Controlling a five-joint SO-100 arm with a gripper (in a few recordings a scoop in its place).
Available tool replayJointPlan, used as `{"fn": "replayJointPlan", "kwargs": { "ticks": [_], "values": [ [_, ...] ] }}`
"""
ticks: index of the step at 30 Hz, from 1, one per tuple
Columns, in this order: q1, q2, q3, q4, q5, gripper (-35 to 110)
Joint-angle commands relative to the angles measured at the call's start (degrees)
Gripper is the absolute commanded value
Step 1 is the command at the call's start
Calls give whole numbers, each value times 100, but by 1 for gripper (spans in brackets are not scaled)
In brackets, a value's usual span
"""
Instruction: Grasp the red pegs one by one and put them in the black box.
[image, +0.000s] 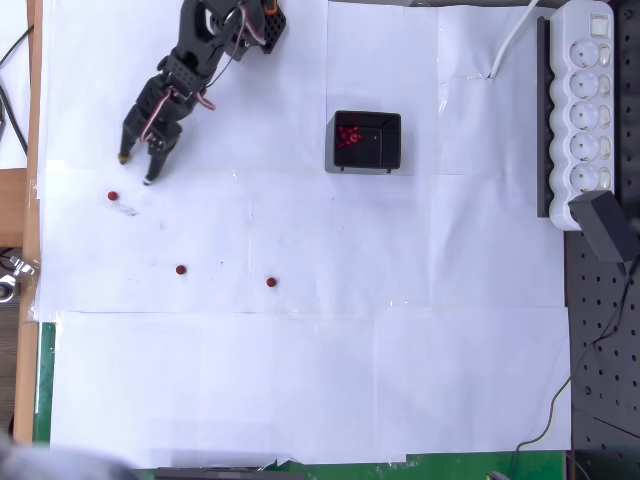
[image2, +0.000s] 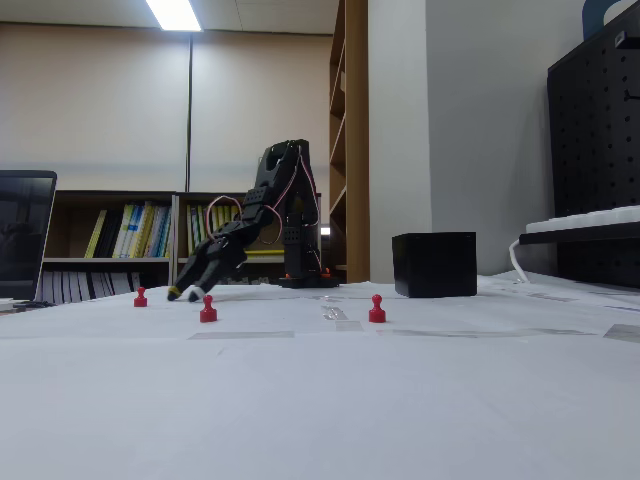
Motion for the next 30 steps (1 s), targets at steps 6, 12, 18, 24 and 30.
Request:
{"fn": "replayJointPlan", "kwargs": {
  "ticks": [6,12,18,24,30],
  "values": [
    [-105,694,914,-352,-88,17],
    [-220,1002,1257,-483,-167,17],
    [-290,1125,1362,-580,-176,17],
    [-308,1204,1362,-694,-132,17],
    [-290,1310,1424,-773,-70,17]
  ]
}}
